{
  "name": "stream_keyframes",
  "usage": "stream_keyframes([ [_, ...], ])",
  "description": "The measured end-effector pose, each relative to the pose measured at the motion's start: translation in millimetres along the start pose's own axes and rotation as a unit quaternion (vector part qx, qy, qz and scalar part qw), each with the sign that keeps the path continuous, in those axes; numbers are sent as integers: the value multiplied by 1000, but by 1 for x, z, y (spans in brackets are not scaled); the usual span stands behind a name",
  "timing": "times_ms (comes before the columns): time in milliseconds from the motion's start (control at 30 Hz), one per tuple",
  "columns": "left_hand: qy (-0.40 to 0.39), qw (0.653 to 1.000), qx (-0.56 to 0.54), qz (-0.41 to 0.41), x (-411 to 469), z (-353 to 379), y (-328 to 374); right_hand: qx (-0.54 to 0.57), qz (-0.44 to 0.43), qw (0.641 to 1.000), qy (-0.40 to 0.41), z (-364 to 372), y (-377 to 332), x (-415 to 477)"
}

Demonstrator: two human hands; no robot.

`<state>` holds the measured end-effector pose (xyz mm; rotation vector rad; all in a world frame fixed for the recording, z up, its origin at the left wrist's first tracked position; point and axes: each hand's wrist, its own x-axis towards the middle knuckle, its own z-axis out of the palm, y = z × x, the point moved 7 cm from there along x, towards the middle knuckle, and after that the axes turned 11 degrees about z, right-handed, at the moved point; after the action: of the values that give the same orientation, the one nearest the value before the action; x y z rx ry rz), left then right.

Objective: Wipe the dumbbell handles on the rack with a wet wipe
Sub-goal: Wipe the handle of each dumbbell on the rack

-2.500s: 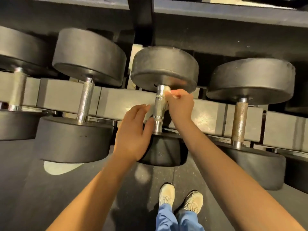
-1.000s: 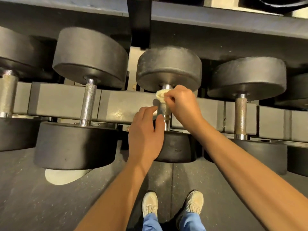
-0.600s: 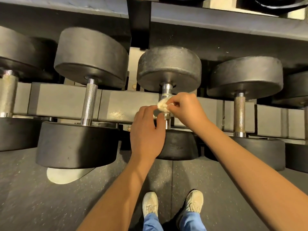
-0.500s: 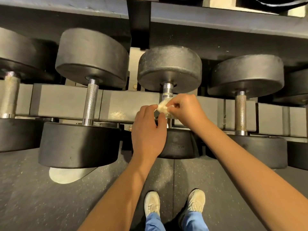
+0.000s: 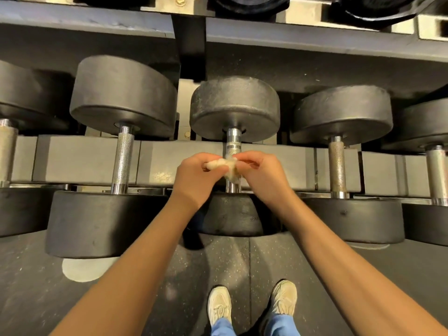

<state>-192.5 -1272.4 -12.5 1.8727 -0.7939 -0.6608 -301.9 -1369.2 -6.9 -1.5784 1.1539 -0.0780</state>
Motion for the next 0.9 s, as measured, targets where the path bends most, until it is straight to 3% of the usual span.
stream_keyframes([
  [100, 89, 996, 11, -10, 12, -11, -7, -100, -9, 984, 147, -3, 7, -22],
  [200, 120, 992, 2, 40, 33, -8, -1, -63, -31, 974, 215, -8, 10, -34],
  [400, 49, 994, 52, 86, 60, 26, 3, -64, -14, 972, 226, -7, 11, -33],
  [600, 7, 971, 159, 180, 47, 26, 12, -52, -1, 973, 226, -9, 12, -35],
  [767, 64, 989, 78, 107, 68, 13, 0, -47, -7, 973, 227, -8, 13, -34],
  [900, 22, 977, 149, 154, 53, 21, 0, -46, -2, 973, 227, -8, 14, -34],
])
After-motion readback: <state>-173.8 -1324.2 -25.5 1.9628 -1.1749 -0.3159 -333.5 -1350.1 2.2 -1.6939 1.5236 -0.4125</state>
